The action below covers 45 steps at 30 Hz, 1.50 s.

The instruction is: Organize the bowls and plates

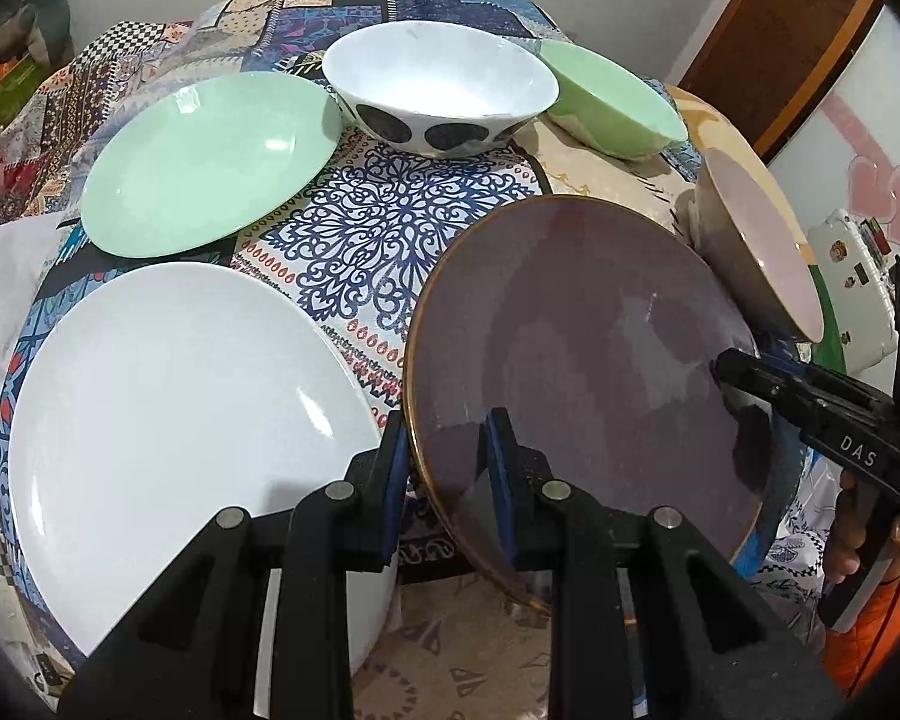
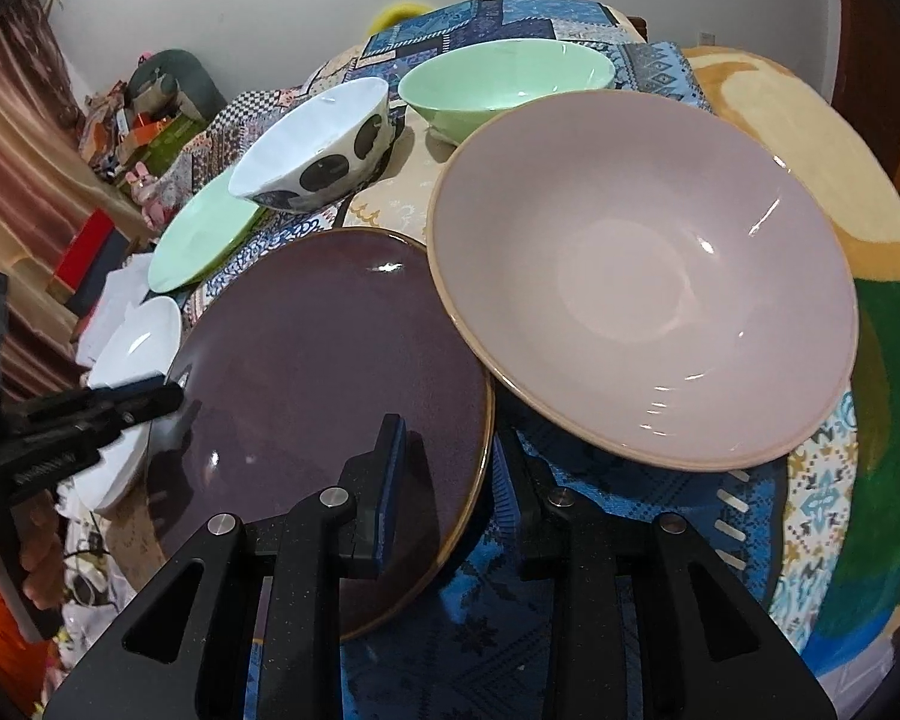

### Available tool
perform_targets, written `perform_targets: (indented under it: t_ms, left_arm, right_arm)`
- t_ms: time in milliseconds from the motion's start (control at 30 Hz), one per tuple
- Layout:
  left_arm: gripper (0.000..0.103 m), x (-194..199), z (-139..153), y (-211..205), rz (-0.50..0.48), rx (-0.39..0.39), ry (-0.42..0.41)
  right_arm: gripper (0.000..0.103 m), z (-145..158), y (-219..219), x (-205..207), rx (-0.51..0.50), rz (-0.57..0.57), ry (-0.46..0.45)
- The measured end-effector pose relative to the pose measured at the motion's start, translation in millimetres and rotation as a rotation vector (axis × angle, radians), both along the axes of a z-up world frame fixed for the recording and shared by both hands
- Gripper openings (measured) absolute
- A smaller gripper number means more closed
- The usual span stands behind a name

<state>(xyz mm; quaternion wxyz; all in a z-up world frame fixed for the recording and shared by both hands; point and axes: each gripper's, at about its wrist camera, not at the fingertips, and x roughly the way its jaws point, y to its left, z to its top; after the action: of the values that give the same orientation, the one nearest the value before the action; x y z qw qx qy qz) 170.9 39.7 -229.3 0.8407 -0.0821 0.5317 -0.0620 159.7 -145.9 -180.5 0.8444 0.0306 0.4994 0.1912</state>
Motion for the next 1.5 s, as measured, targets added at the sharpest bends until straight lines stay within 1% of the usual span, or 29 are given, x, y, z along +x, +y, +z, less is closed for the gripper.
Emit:
perform_targets:
  t_ms: [33,133,233,333,433,500,533,600,667,733,767,800,900,967,1133,1300,1433,1500]
  left_arm:
    - [0.025,-0.4,1.4,-0.2,0.004,0.001,-0.005]
    - [0.025,-6.3,16.6,-1.7,-0.004,0.017,-0.061]
    - [0.025,-15.0,37.5,-4.8,-0.021,0.032,-0.123]
    - [0.030,-23.4,52.6,-3.0,-0.011,0.043,-0.163]
    - [0.039,-30.5,64.1,1.8,0.008,0.051,-0.192]
    - [0.049,-36.9,72.8,7.4,0.024,0.053,-0.213]
    - [0.052,-40.9,77.3,11.1,0.035,0.056,-0.225]
    - [0.060,-45.9,83.5,16.4,0.056,0.066,-0.248]
    - [0.065,-53.4,88.7,22.9,0.075,0.082,-0.269]
    - [0.070,-58.7,91.4,29.9,0.088,0.092,-0.280]
    - [0.075,-62.0,93.0,36.3,0.102,0.098,-0.285]
    - [0.080,-65.1,93.4,41.4,0.112,0.101,-0.287]
    - [0.088,-73.2,93.1,56.7,0.143,0.104,-0.293]
    - [0.091,-76.7,92.0,69.3,0.174,0.110,-0.290]
    - [0.092,-83.6,83.2,101.0,0.237,0.116,-0.262]
    - [0.092,-89.3,64.9,132.9,0.295,0.117,-0.219]
    - [0.092,-93.3,49.3,151.8,0.336,0.107,-0.191]
    - [0.092,-94.3,40.4,160.9,0.353,0.096,-0.172]
  right_arm:
    - [0.027,1.7,0.5,-0.9,-0.010,-0.001,-0.003]
    - [0.028,8.2,-0.7,-4.1,-0.027,-0.006,-0.016]
    - [0.030,17.4,-2.1,-9.4,-0.014,-0.004,-0.036]
    - [0.031,29.5,2.3,-15.2,-0.005,0.012,-0.063]
    - [0.036,42.4,14.0,-21.2,0.000,0.042,-0.095]
    - [0.043,51.7,24.4,-25.1,0.003,0.064,-0.123]
    - [0.047,55.5,29.1,-26.4,0.005,0.073,-0.135]
    - [0.051,62.2,40.1,-28.1,0.012,0.097,-0.154]
    - [0.061,66.7,52.1,-28.6,0.019,0.116,-0.167]
    - [0.067,69.5,63.3,-28.1,0.028,0.134,-0.175]
    - [0.070,70.2,67.4,-28.0,0.031,0.142,-0.177]
    - [0.071,70.8,73.8,-27.4,0.034,0.154,-0.179]
    - [0.072,69.3,90.9,-24.3,0.030,0.185,-0.183]
    - [0.072,67.1,101.5,-22.8,0.026,0.205,-0.182]
    - [0.072,57.4,127.0,-16.4,0.005,0.252,-0.174]
    - [0.072,44.3,152.5,-9.7,-0.031,0.298,-0.173]
    - [0.072,32.7,171.1,-1.4,-0.046,0.336,-0.152]
    - [0.068,25.8,179.4,3.6,-0.050,0.351,-0.134]
